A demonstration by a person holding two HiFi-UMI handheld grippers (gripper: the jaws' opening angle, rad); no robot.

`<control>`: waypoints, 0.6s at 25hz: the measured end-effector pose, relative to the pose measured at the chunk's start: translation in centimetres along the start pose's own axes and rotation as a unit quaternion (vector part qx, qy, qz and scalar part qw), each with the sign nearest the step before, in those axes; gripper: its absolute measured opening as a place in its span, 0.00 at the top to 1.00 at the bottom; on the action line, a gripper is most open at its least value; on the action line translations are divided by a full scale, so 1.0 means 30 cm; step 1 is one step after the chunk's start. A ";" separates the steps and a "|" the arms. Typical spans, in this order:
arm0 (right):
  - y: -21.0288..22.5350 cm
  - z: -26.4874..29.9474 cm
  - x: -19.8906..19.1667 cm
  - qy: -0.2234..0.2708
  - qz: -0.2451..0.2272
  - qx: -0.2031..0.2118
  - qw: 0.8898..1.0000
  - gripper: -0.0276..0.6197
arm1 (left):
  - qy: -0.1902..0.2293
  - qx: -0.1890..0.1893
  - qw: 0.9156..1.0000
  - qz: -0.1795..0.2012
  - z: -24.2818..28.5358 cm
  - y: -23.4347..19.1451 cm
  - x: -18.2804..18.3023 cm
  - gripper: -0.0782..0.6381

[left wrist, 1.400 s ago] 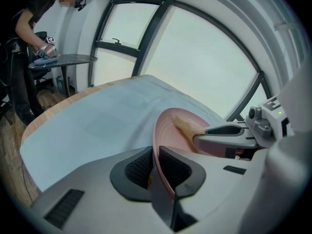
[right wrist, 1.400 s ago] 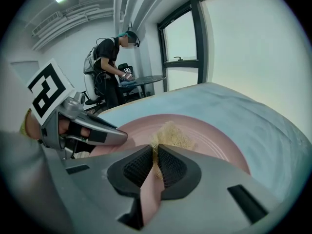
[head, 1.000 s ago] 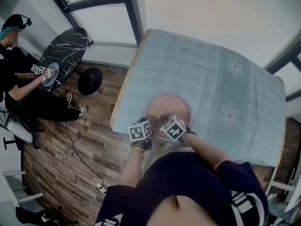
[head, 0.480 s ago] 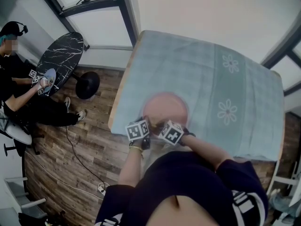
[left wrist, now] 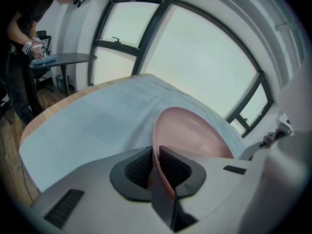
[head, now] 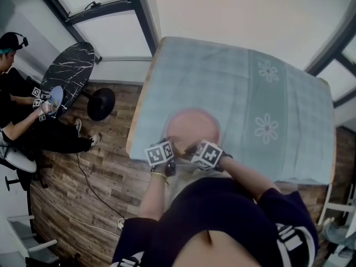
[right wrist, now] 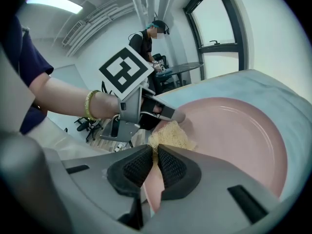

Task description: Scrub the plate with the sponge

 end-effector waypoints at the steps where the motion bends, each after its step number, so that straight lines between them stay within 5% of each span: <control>1: 0.005 -0.018 0.002 0.009 0.005 -0.002 1.000 0.90 | 0.000 0.000 1.000 0.000 0.000 0.000 0.000 0.82; 9: 0.072 -0.180 0.036 0.089 0.047 -0.070 0.992 0.90 | -0.002 0.002 1.000 0.000 -0.002 -0.002 -0.003 0.82; 15: 0.160 -0.249 0.065 0.113 0.024 -0.160 0.980 0.90 | -0.003 0.003 1.000 0.001 0.000 -0.001 0.001 0.82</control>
Point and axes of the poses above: the fingertips, and each gripper's own axes: z forward along the fingers, y to its right, x out of its top, the point moved 10 cm from there along -z, backward along the fingers, and after that the axes turned 14 degrees about y, right-handed, at the moved point
